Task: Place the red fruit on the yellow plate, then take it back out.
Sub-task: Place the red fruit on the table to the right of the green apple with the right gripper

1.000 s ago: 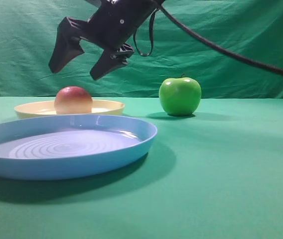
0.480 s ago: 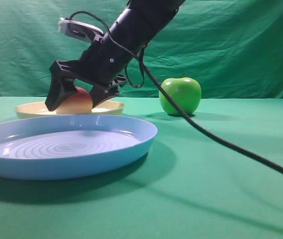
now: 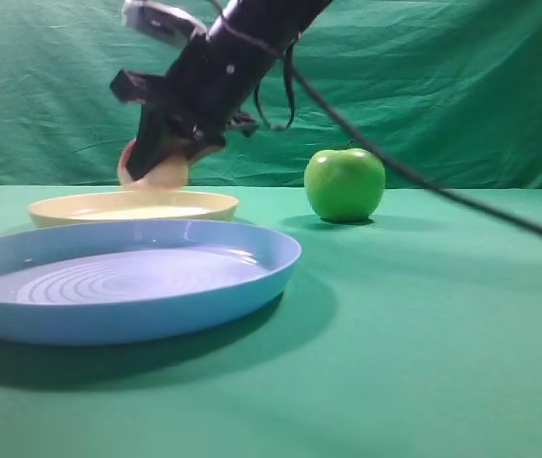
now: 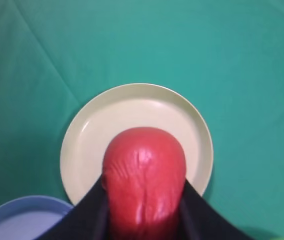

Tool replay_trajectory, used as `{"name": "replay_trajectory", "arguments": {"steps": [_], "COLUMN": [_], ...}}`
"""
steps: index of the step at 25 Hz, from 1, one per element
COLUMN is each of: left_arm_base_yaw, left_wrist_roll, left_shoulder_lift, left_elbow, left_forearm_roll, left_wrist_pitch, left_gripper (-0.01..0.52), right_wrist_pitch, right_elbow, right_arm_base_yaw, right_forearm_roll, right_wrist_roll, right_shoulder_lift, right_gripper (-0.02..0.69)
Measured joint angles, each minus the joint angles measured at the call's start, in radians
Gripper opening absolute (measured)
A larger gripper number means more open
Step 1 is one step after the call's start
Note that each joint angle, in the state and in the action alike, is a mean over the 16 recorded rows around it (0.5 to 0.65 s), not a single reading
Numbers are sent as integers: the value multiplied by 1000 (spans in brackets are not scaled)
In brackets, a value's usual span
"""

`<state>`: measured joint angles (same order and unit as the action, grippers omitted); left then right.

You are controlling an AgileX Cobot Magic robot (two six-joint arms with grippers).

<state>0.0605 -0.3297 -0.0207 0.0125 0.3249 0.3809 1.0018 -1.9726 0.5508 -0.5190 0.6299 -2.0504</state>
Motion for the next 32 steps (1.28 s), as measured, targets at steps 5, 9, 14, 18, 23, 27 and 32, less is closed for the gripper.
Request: {"name": "replay_trajectory", "arguments": {"steps": [5, 9, 14, 18, 23, 27, 32], "left_arm_base_yaw": [0, 0, 0, 0, 0, 0, 0], "left_wrist_roll": [0, 0, 0, 0, 0, 0, 0], "left_shoulder_lift": [0, 0, 0, 0, 0, 0, 0], "left_elbow": [0, 0, 0, 0, 0, 0, 0], "left_forearm_roll": [0, 0, 0, 0, 0, 0, 0], "left_wrist_pitch": [0, 0, 0, 0, 0, 0, 0], "left_gripper": [0, 0, 0, 0, 0, 0, 0], "right_wrist_pitch": [113, 134, 59, -62, -244, -382, -528], "right_elbow": [59, 184, 445, 706, 1010, 1188, 1316], "right_arm_base_yaw": [-77, -133, -195, -242, -289, -316, -332], "right_forearm_roll": [76, 127, 175, 191, 195, 191, 183], "right_wrist_roll": [-107, -167, -209, -216, -219, -220, -222], "right_shoulder_lift": [179, 325, 506, 632, 729, 751, 715], "right_gripper": [195, 195, 195, 195, 195, 195, 195]}}
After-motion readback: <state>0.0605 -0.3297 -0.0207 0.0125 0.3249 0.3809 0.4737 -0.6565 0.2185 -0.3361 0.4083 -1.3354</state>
